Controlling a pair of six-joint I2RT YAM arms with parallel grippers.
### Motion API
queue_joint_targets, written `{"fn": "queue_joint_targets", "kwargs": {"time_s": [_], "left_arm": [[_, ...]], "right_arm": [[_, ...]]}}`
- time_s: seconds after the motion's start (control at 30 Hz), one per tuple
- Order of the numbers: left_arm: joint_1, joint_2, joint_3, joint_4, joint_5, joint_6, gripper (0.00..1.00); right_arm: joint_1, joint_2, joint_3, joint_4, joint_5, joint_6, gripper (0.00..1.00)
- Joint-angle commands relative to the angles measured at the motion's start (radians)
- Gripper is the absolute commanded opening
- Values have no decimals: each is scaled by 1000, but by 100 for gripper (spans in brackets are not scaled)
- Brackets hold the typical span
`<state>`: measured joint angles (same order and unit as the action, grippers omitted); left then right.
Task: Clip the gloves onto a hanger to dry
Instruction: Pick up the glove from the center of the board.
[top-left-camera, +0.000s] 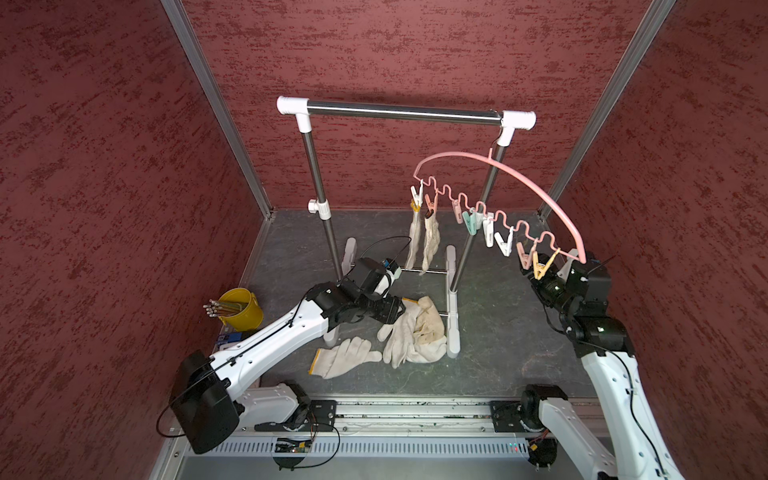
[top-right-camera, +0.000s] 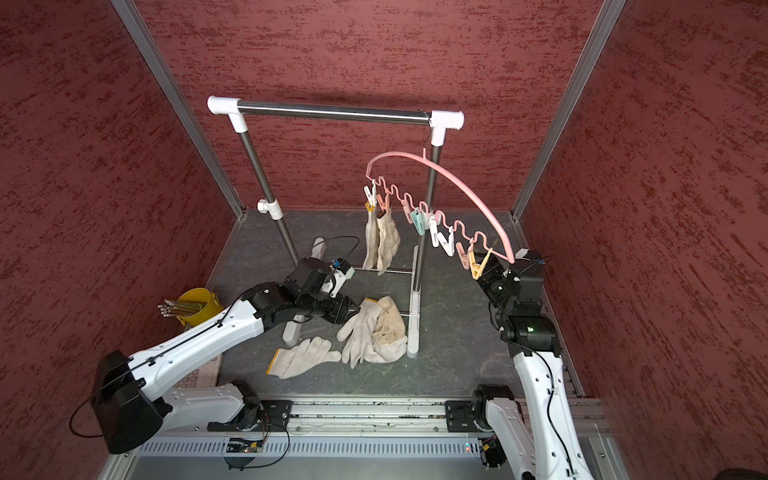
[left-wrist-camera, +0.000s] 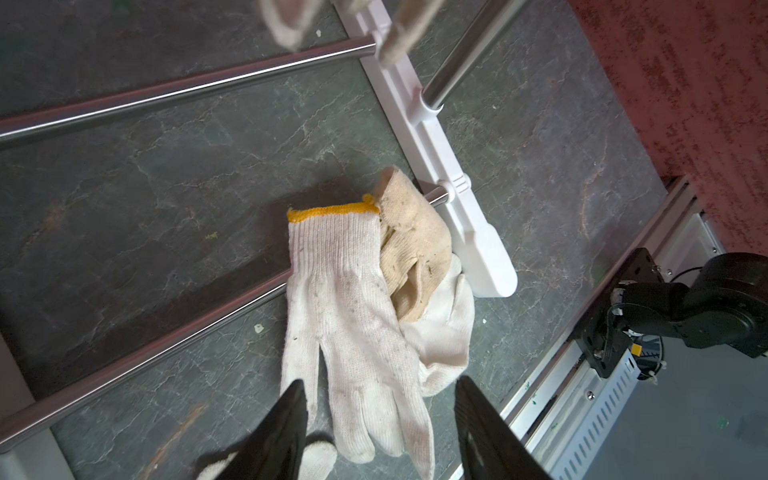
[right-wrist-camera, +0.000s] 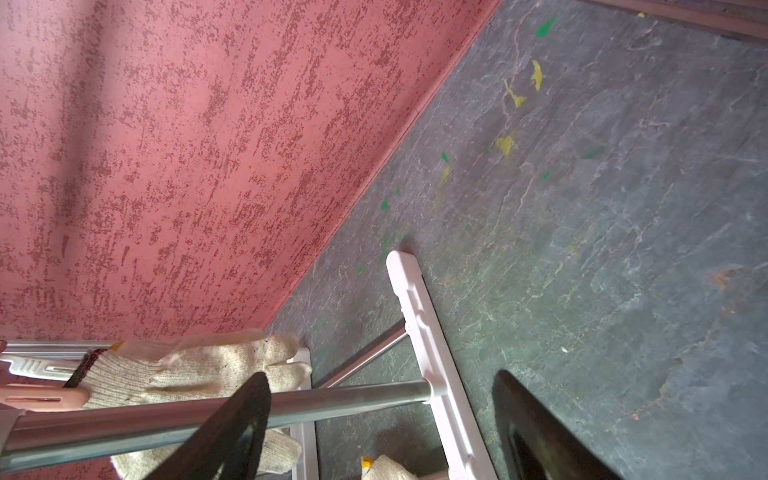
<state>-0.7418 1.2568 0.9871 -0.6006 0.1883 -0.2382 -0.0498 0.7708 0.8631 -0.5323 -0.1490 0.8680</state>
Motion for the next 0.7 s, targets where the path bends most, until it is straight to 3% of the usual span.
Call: {"fn": "queue_joint_targets", "kwargs": {"time_s": [0.0,0.17,0.5,0.67], "left_arm": [[-4,31,-30,178,6,-31,58],[14,147,-4,217,34,-83,58],[140,357,40,288,68,-117,57],[198,438,65,337,175,-118,56]], "right_arm": [[-6,-21,-23,4,14,10,83],[-6,-34,-28,5,12,6,83],[-8,-27,-38,23,-18,-2,83],[-7,-22,-42,22,-20,-22,83]]}}
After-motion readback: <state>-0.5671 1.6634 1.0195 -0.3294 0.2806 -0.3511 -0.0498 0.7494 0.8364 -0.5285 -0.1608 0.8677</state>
